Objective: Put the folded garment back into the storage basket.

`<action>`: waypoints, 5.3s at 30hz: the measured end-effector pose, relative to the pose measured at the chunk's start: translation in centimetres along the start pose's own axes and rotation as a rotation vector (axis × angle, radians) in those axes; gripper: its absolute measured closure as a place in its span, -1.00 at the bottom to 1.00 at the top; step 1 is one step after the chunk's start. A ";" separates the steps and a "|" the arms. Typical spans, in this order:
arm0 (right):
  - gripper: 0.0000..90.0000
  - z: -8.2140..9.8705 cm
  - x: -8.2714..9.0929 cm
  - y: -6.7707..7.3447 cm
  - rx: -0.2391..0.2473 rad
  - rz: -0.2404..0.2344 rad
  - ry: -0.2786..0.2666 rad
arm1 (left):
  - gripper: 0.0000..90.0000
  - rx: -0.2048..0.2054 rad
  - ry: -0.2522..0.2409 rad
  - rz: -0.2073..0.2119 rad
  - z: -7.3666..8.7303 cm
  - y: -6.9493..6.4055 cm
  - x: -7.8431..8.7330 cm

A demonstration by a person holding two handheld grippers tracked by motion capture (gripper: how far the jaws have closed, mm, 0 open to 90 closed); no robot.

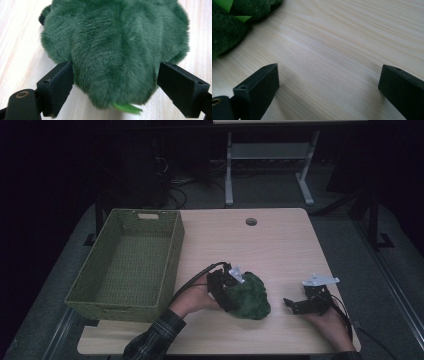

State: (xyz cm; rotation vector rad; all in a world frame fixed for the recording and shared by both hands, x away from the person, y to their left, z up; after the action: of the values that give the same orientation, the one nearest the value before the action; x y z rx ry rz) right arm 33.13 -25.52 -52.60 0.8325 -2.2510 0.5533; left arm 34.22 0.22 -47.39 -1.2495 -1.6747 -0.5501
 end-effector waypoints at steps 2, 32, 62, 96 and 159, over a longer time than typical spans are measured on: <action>-0.93 0.0 0.0 0.0 0.000 0.000 0.000 | -0.71 -0.003 0.016 0.000 0.1 0.1 -0.5; -0.93 0.0 0.0 0.0 -0.001 0.000 0.001 | 0.28 0.015 0.085 0.035 0.4 -0.3 -2.5; -0.92 0.0 0.0 0.0 -0.004 0.003 0.001 | 0.47 0.125 0.005 0.019 -0.1 0.0 3.5; -0.91 0.0 0.0 0.0 -0.004 0.003 0.000 | 0.45 0.346 -0.171 -0.186 5.2 5.6 18.7; -0.89 0.0 0.1 -0.1 -0.004 0.008 -0.002 | 0.00 0.665 -0.059 -0.330 20.6 15.9 14.7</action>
State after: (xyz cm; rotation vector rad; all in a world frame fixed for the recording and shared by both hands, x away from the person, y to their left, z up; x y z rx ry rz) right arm 33.13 -25.61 -52.56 0.8228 -2.2579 0.5516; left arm 39.62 29.65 -46.73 -0.5171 -1.9081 -0.1147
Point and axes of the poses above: each handheld gripper's, and its own axes: x roughly backward along the jaws, z roughly out of its underside, y roughly to its left, the point moved 6 cm from there along -x, roughly forward along the jaws, and after that the axes turned 15 degrees about x, right-handed, at the moved point
